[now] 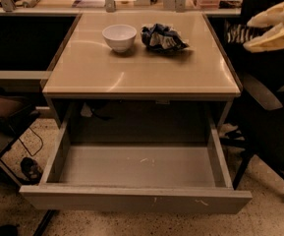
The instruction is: Place rxbar chocolate into top drawer
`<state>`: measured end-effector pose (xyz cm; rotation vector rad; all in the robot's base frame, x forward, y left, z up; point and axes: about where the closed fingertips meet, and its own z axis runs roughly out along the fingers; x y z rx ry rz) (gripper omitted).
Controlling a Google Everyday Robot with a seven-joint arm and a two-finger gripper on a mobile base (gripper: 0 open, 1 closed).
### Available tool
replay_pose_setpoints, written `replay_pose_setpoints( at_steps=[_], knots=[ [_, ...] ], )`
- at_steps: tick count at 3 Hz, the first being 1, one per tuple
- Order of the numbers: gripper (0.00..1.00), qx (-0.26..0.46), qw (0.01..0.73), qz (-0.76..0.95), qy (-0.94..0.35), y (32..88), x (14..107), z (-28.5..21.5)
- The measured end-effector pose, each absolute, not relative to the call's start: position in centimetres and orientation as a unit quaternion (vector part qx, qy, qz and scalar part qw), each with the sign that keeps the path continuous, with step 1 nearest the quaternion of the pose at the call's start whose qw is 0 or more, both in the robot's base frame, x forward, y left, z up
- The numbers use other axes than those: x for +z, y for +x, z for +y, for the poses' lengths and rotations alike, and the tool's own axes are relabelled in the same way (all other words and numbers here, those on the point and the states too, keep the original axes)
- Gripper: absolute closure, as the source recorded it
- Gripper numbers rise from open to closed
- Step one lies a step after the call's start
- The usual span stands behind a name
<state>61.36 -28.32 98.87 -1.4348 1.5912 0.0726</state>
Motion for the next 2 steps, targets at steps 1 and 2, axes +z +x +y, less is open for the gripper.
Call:
replay_pose_setpoints(
  at_steps=[1, 2],
  knots=[
    [1.0, -0.001, 0.508, 0.638, -0.579, 58.61, 102.6, -27.62],
    [1.0, -0.001, 0.508, 0.638, -0.579, 58.61, 102.58, -27.62]
  ],
)
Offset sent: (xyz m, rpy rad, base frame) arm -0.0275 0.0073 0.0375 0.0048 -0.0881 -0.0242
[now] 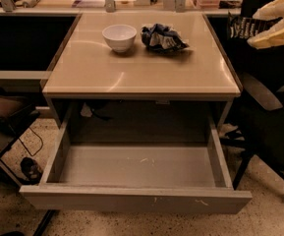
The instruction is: Place rxbar chocolate into top drawer
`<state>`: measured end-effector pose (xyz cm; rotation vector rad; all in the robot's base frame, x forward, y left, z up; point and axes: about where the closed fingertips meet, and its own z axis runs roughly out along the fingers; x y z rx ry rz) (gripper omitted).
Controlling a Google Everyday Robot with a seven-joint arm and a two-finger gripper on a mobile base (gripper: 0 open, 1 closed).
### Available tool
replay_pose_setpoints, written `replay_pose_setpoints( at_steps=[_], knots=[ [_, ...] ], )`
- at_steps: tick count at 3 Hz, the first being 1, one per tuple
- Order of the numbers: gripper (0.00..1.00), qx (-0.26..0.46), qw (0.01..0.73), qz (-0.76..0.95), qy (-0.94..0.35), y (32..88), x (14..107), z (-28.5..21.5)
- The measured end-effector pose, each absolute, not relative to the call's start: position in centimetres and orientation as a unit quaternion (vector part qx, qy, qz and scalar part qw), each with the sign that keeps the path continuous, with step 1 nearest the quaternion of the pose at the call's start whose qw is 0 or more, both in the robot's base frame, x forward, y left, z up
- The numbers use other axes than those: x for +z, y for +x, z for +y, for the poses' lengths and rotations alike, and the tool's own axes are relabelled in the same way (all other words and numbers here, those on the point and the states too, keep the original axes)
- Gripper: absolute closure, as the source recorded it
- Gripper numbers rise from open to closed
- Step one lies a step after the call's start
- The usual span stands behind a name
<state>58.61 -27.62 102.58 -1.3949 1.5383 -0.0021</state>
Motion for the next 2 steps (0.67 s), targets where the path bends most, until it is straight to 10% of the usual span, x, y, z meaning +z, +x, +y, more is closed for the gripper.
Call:
replay_pose_setpoints(
  at_steps=[2],
  knots=[
    [1.0, 0.058, 0.507, 0.646, -0.568, 56.0, 94.9, -23.0]
  ],
)
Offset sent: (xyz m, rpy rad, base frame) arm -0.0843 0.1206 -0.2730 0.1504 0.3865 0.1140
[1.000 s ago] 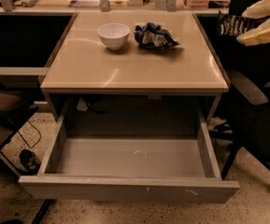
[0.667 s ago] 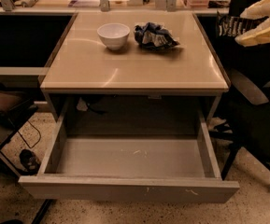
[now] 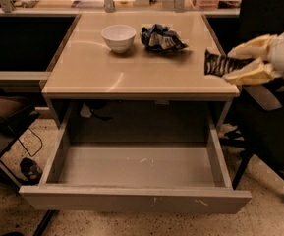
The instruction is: Place rxbar chocolate into top drawer
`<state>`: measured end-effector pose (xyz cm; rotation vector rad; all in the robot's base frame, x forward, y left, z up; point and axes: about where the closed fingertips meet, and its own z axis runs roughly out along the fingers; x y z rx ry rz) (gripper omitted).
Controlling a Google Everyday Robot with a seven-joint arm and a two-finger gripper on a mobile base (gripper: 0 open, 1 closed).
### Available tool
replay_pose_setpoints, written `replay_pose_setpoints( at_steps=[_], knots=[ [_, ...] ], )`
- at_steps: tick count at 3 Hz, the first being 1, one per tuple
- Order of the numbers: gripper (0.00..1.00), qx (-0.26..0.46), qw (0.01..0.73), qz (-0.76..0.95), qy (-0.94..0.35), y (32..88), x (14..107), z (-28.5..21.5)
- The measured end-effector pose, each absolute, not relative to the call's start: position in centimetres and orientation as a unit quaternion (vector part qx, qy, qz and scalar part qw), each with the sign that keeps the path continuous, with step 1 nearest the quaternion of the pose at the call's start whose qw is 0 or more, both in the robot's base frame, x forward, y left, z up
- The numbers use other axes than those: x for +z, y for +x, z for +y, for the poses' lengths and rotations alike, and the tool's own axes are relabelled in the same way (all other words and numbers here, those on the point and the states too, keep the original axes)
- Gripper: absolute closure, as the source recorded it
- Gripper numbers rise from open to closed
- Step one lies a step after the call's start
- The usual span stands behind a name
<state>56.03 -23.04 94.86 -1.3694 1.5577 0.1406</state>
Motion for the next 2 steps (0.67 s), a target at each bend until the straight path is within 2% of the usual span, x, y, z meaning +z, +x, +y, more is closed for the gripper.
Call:
replay_pose_setpoints(
  at_steps=[2],
  knots=[
    [1.0, 0.177, 0.426, 0.665, -0.588, 53.1, 77.6, -16.0]
  ],
)
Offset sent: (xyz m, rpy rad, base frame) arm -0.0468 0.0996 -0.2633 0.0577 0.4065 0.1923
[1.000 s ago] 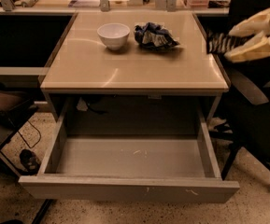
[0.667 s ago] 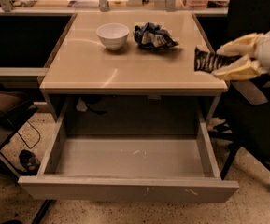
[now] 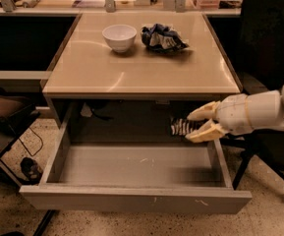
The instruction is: Place rxbar chocolate into top drawer
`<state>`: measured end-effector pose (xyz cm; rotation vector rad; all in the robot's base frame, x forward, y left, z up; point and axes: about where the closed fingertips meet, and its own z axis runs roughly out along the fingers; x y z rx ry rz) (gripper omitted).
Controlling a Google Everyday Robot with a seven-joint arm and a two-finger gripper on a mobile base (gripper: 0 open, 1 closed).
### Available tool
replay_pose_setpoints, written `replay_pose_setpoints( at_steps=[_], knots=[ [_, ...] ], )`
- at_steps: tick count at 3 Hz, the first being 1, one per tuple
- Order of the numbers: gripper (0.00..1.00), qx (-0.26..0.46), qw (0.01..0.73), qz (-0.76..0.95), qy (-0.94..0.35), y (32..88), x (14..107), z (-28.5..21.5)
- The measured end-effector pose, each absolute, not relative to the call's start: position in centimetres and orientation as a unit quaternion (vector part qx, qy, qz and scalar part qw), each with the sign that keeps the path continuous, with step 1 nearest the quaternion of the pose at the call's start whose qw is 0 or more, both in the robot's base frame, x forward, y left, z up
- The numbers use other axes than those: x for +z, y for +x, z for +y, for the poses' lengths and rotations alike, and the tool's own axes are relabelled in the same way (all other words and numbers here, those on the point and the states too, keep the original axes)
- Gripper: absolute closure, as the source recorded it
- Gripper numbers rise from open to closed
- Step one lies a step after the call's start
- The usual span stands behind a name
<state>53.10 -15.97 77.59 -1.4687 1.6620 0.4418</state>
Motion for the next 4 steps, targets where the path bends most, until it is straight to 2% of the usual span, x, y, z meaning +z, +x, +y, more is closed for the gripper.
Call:
replay_pose_setpoints(
  at_steps=[2, 3, 4],
  knots=[
    [1.0, 0.178, 0.44, 0.669, -0.572, 53.0, 75.1, -14.7],
    [1.0, 0.199, 0.445, 0.661, -0.57, 52.3, 67.7, -9.5],
    [1.0, 0.179, 0.449, 0.665, -0.57, 54.3, 62.3, -6.7]
  ],
)
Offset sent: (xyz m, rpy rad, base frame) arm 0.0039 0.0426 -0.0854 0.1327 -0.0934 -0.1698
